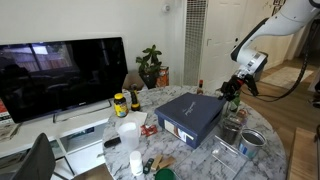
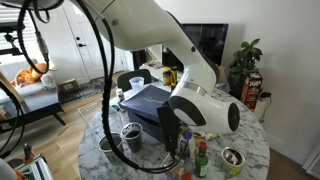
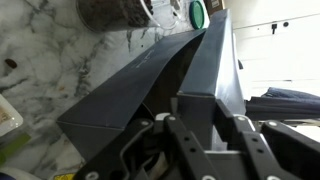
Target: Remove the lid from the box, remove the black purse, put it on the table and then put the transparent storage box in the box
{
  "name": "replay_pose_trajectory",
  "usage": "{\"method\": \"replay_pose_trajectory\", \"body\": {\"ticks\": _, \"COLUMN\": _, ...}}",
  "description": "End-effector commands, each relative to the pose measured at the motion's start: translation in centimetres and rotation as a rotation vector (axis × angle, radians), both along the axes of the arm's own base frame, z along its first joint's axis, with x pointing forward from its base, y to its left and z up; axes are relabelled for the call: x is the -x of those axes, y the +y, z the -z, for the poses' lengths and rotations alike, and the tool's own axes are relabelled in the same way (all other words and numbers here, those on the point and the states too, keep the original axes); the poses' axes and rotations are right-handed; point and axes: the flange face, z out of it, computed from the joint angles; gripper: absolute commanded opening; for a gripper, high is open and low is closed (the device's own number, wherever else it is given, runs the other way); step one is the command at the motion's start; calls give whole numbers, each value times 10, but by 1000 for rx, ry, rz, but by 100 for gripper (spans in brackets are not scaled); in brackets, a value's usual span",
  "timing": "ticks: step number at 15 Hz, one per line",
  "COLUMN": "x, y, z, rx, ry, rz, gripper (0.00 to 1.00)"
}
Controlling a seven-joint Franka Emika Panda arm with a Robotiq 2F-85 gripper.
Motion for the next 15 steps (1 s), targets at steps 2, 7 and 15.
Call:
{"method": "replay_pose_trajectory", "body": {"ticks": 2, "x": 0, "y": 10, "z": -15, "rx": -31, "ry": 42, "rz": 15, "gripper": 10}}
{"method": "replay_pose_trajectory", "body": {"ticks": 7, "x": -9, "y": 27, "z": -36, "rx": -120, "ry": 41, "rz": 1, "gripper": 9}}
{"method": "replay_pose_trajectory", "body": {"ticks": 15, "x": -52, "y": 33, "z": -85, "rx": -242, "ry": -109, "rz": 150, "gripper": 9}}
